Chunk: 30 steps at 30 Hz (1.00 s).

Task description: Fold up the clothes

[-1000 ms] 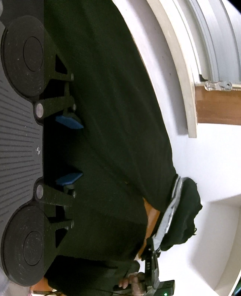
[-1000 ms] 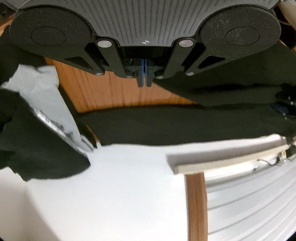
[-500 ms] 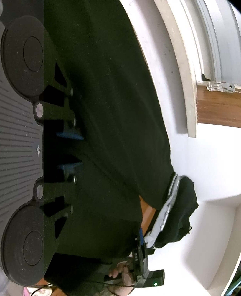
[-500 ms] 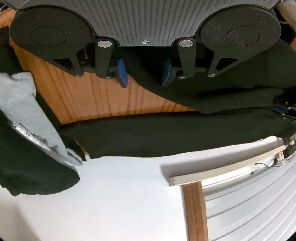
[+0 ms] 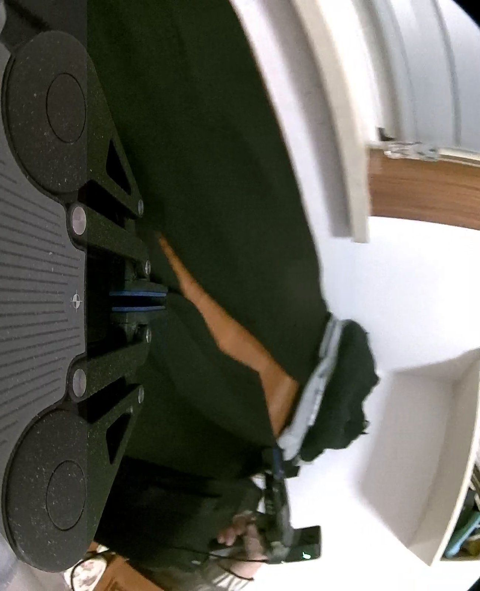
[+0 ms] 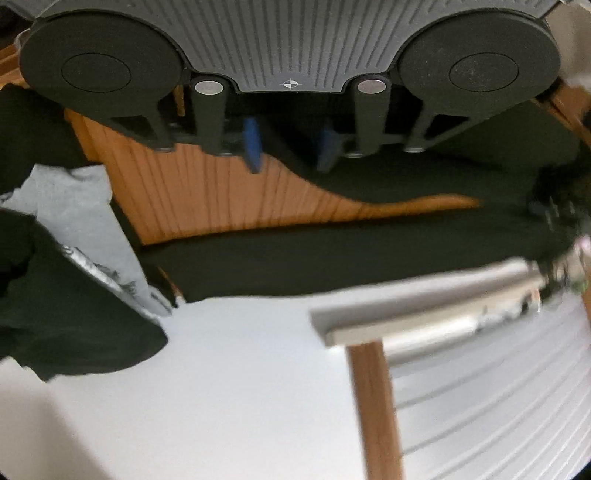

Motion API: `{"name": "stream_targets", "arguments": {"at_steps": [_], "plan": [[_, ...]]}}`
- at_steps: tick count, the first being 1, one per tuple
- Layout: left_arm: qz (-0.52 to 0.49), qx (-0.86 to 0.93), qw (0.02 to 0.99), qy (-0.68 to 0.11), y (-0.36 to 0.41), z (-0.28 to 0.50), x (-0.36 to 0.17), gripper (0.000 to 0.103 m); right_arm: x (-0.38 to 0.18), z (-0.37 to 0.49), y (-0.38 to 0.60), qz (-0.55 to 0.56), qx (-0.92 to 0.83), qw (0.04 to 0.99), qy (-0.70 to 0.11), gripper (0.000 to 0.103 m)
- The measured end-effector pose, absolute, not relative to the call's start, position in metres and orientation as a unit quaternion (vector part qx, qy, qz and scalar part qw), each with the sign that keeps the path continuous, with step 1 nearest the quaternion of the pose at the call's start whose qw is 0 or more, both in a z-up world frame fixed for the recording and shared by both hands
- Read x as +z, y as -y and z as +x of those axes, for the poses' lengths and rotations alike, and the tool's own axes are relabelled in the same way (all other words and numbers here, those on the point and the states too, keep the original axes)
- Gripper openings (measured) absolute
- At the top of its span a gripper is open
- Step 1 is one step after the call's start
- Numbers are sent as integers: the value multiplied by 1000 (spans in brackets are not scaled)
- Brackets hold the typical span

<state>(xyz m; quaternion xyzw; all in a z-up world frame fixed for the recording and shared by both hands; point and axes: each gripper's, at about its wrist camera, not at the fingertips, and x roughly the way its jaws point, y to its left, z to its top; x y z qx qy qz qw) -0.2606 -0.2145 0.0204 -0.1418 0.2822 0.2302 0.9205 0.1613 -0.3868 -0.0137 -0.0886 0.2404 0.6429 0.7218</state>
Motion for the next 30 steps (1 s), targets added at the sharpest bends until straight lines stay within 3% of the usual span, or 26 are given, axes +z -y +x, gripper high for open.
{"name": "stream_targets", "arguments": {"at_steps": [4,18,19,20,27,30], "plan": [[-140,229,919,-288,214,-260,16,5,-4,169,380,-44,647,724,-235,51],[-134,243,920,-275,216,-264,13,5,-29,129,318,-166,671,668,-274,56],[-128,247,921,-274,216,-262,15,5,-28,128,318,-169,671,668,-273,40],[-121,252,922,-269,216,-260,18,5,-27,128,318,-171,671,668,-272,7],[-73,314,927,-191,206,-251,57,5,14,111,331,-110,638,751,-130,5],[-62,320,923,-207,201,-248,54,5,18,90,335,-117,634,760,-78,6]]}}
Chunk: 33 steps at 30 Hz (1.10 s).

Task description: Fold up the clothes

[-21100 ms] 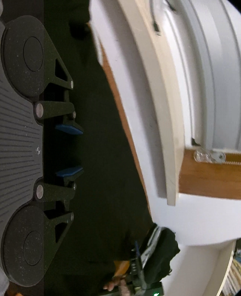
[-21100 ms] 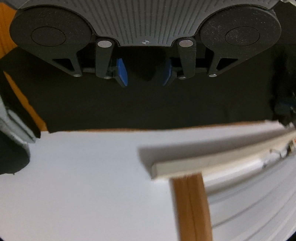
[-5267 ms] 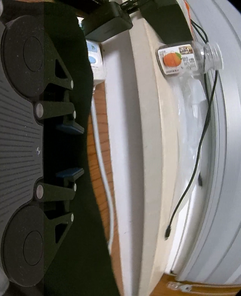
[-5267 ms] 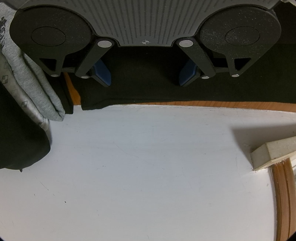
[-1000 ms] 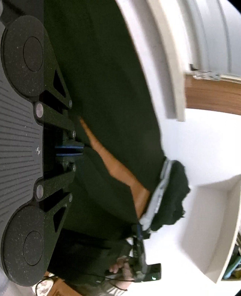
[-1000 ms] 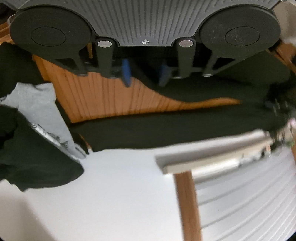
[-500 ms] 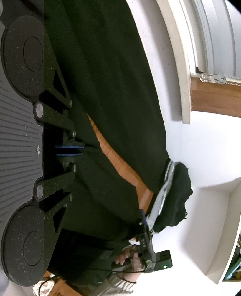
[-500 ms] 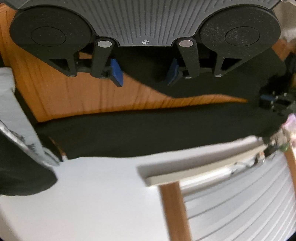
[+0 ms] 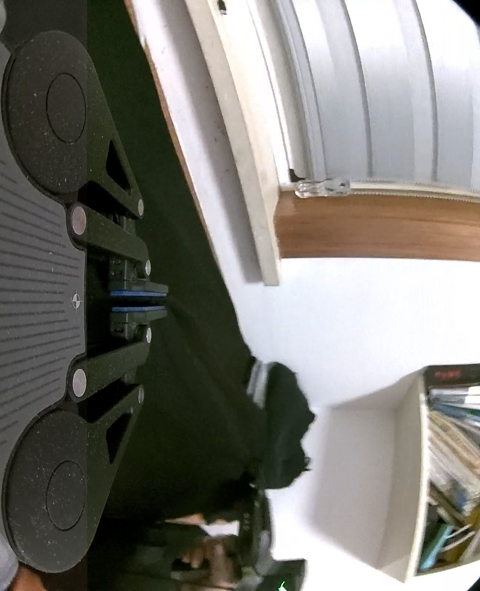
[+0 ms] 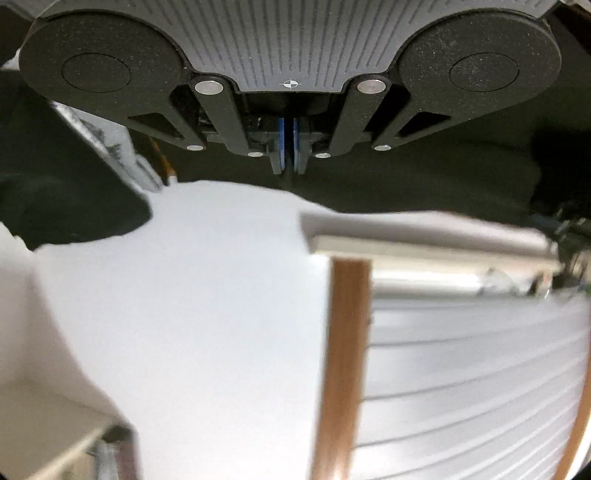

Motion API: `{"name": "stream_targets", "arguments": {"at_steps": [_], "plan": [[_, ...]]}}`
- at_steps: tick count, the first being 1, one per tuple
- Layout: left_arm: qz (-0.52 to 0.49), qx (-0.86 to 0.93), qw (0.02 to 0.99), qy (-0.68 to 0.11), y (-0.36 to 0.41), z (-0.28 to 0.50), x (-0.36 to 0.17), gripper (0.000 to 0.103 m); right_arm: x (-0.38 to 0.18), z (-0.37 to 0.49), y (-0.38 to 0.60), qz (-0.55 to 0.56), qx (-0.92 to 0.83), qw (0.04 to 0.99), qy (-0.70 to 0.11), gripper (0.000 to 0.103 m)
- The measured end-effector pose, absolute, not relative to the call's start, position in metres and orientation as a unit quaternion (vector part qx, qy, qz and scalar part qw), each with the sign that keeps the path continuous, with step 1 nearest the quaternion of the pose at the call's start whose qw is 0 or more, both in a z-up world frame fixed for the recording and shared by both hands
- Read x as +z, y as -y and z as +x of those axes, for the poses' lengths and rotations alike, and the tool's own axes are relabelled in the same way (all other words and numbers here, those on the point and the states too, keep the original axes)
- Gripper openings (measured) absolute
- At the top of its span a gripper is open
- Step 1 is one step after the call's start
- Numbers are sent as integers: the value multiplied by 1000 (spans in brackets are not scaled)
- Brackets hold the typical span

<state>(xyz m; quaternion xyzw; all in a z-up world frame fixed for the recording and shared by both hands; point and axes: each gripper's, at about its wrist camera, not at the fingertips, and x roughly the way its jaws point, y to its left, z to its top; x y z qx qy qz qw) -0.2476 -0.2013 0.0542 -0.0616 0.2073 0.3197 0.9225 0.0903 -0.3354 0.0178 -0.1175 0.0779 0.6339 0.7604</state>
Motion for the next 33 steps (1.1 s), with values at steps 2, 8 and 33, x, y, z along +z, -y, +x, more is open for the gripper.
{"name": "stream_targets", "arguments": {"at_steps": [2,8,33], "plan": [[-69,313,919,-229,199,-247,41,5,3,84,336,-151,649,739,-100,7],[-94,291,915,-264,202,-258,14,5,-26,80,359,-191,693,678,-155,33],[-95,320,919,-210,187,-256,36,5,16,107,305,-138,660,715,-184,10]]}}
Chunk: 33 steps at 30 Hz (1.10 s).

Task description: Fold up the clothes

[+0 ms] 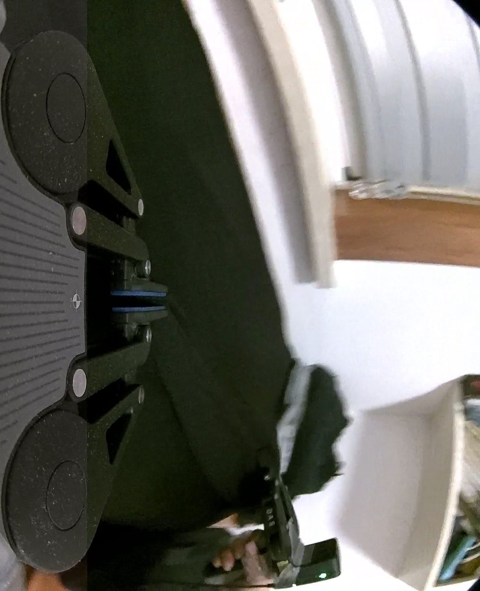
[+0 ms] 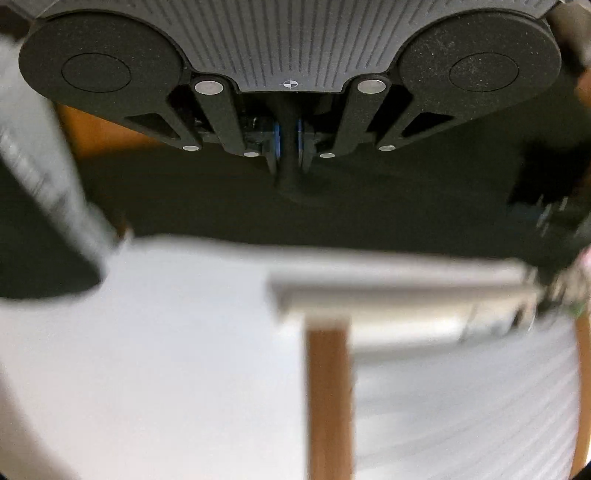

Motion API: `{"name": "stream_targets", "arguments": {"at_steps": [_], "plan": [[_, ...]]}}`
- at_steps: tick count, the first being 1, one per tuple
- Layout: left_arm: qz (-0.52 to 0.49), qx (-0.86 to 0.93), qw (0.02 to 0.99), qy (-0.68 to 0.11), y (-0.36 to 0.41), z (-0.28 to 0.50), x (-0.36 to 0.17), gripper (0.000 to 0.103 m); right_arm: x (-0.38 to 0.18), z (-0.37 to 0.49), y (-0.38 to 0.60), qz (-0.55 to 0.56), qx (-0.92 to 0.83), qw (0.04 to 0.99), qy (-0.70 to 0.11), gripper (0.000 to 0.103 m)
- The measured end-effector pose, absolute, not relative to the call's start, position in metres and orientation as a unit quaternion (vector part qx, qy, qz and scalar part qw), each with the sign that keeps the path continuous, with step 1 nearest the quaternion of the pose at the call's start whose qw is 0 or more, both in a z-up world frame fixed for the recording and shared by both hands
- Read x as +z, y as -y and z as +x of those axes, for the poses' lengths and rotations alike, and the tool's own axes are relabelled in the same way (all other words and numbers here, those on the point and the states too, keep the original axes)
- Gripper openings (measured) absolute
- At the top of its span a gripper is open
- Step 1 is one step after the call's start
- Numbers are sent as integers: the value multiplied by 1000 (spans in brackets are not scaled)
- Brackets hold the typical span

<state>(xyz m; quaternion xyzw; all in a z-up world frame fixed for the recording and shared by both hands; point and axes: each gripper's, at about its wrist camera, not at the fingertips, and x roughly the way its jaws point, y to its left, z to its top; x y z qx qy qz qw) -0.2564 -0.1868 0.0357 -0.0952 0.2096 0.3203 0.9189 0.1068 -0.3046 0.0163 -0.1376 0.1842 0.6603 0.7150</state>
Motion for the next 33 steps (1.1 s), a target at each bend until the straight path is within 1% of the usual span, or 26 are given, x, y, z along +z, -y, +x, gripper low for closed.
{"name": "stream_targets", "arguments": {"at_steps": [1,2,4,5,10,13,15,17,20,22,23,24,25,26,27,31,33], "plan": [[-90,331,918,-199,186,-256,42,5,24,107,303,-123,657,724,-172,12],[-84,340,916,-193,185,-255,46,5,32,107,301,-109,653,733,-160,25],[-76,349,913,-198,178,-251,50,5,33,106,297,-122,638,744,-156,43],[-77,351,911,-204,172,-250,49,5,32,107,297,-127,630,751,-151,43],[-103,350,901,-236,147,-246,33,6,11,139,317,-101,600,767,-204,46],[-124,345,897,-247,137,-247,21,6,-2,155,328,-106,586,772,-221,52],[-138,342,896,-249,132,-249,19,6,-10,161,332,-111,580,774,-231,58],[-143,339,896,-249,130,-249,18,6,-16,164,334,-108,577,772,-245,60],[-145,334,894,-261,129,-246,16,6,-24,169,338,-95,580,763,-270,68],[-146,328,894,-267,129,-245,15,6,-30,170,341,-91,586,753,-285,68],[-148,323,895,-270,129,-245,14,6,-34,170,343,-90,589,748,-293,66],[-149,320,895,-272,130,-246,13,6,-34,170,345,-85,593,743,-298,61],[-148,319,896,-272,131,-247,13,6,-35,170,346,-81,596,739,-302,37],[-145,318,896,-273,132,-247,13,6,-32,170,350,-79,599,737,-304,19],[-142,316,897,-273,133,-248,13,6,-29,170,354,-77,602,734,-306,9],[-144,306,902,-268,138,-250,14,6,0,161,393,-91,613,727,-294,8],[-147,300,903,-271,138,-249,13,6,7,156,409,-111,618,719,-297,11]]}}
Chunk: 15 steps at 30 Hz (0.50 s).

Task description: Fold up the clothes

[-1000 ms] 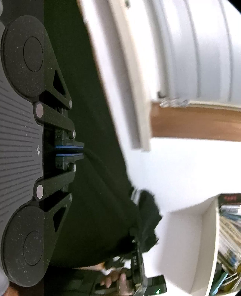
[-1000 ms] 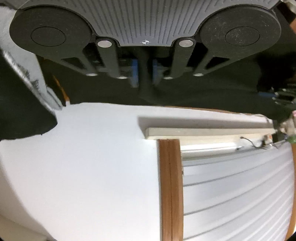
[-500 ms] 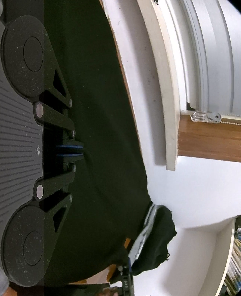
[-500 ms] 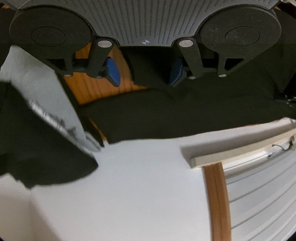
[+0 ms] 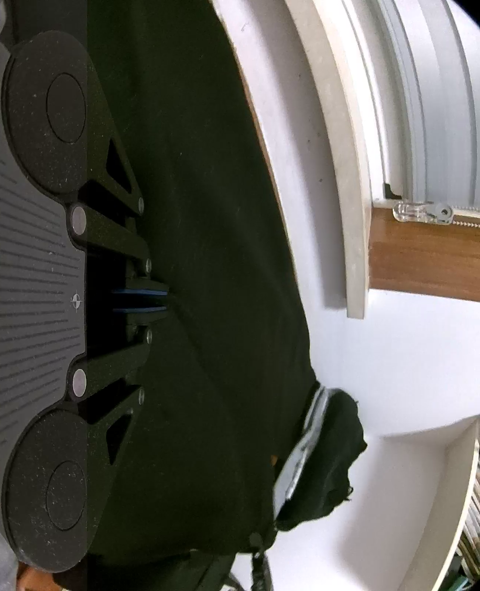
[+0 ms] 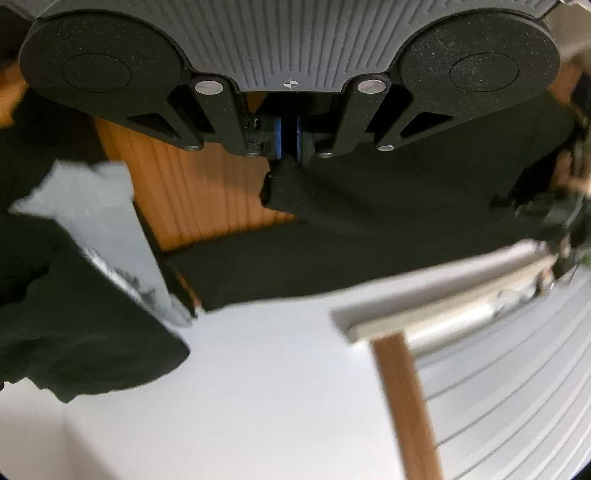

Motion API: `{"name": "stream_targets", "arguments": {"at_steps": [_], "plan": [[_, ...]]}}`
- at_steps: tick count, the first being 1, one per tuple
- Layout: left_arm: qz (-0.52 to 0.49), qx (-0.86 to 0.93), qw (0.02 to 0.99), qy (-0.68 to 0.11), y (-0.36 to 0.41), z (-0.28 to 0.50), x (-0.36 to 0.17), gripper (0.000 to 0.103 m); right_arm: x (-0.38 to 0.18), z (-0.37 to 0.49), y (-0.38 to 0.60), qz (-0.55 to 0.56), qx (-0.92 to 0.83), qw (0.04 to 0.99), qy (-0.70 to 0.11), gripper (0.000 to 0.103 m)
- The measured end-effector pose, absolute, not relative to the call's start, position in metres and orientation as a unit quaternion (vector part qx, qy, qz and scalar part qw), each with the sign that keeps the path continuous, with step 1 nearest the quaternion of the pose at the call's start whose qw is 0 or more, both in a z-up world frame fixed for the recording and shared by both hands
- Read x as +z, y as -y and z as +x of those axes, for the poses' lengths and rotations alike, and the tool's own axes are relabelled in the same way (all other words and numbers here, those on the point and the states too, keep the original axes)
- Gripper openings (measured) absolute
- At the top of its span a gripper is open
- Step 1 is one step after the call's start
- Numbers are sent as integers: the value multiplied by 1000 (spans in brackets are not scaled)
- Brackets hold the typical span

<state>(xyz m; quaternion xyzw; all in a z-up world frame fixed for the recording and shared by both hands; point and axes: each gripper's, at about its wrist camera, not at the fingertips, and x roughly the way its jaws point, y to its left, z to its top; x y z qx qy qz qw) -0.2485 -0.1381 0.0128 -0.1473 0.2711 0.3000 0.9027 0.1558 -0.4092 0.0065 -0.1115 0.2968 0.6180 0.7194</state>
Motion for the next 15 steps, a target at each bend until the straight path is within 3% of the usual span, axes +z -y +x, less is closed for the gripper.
{"name": "stream_targets", "arguments": {"at_steps": [2,7,15], "plan": [[-143,301,902,-276,139,-247,13,6,2,151,418,-145,610,721,-296,29],[-143,300,901,-279,140,-245,12,7,0,177,422,-76,593,735,-318,44],[-138,302,900,-283,141,-244,11,8,-6,180,363,-81,588,728,-343,48]]}}
